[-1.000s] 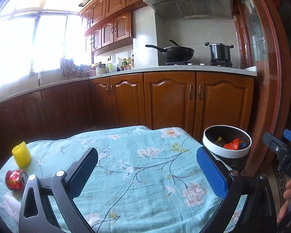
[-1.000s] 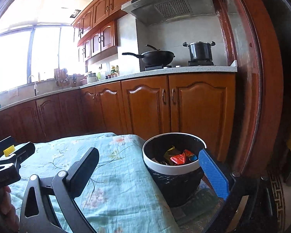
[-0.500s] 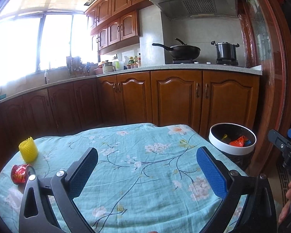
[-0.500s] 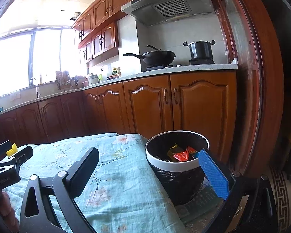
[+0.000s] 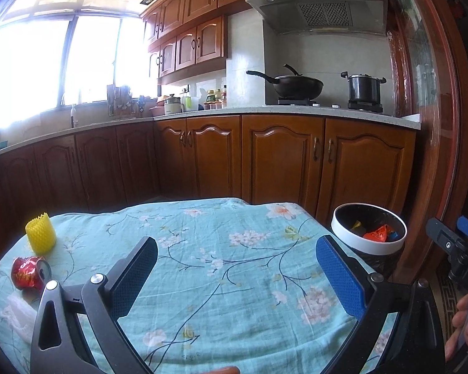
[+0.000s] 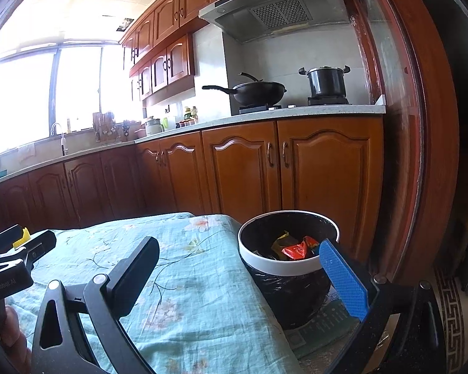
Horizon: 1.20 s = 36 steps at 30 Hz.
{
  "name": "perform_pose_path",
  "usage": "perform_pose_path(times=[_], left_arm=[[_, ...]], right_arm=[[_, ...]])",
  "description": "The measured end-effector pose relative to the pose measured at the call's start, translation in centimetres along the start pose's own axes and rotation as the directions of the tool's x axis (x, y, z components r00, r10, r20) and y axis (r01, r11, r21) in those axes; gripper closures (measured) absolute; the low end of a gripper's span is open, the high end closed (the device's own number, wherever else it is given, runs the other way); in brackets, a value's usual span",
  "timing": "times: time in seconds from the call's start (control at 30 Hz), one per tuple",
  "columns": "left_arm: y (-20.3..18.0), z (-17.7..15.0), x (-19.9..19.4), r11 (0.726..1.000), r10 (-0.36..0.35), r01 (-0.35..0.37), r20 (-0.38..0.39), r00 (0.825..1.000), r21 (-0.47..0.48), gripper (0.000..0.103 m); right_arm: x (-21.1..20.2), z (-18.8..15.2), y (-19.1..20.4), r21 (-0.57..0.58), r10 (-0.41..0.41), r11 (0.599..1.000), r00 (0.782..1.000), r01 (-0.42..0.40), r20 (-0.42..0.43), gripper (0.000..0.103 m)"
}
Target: Collect trash
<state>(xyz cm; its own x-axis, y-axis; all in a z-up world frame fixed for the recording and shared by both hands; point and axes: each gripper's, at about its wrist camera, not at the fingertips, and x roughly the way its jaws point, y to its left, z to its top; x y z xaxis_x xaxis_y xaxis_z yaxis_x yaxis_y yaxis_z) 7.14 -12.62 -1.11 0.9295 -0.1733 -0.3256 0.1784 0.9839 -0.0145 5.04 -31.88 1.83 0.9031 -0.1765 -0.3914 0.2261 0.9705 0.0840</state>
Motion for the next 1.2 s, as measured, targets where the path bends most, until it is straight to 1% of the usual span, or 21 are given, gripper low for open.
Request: perform_pose_path(times=[0.23,0.4,1.2], left_arm=[[0.26,-0.33,-0.10,1.000,-0.007,0.007,0.012,1.000,-0.001,0.001],[0.44,-0.44,0.09,1.000,-0.016,0.016,0.005,1.000,0.000,0.001],[0.88,-0.39,0.73,1.000,-0.011,0.011,-0.005,1.000,0.007,0.001]], right_arm=[[0.02,-0.15,0.33,-0.012,0.001,1.000,1.000,-0.001,-0.002,0.000],[-0.01,-0.15,0.48,-0.014,0.005,1.000,1.000,-0.005,-0.002,0.000],[-0.27,-0.02,0.44,-0.003,0.013,1.000,1.000,-0.013,0.003,0.000]])
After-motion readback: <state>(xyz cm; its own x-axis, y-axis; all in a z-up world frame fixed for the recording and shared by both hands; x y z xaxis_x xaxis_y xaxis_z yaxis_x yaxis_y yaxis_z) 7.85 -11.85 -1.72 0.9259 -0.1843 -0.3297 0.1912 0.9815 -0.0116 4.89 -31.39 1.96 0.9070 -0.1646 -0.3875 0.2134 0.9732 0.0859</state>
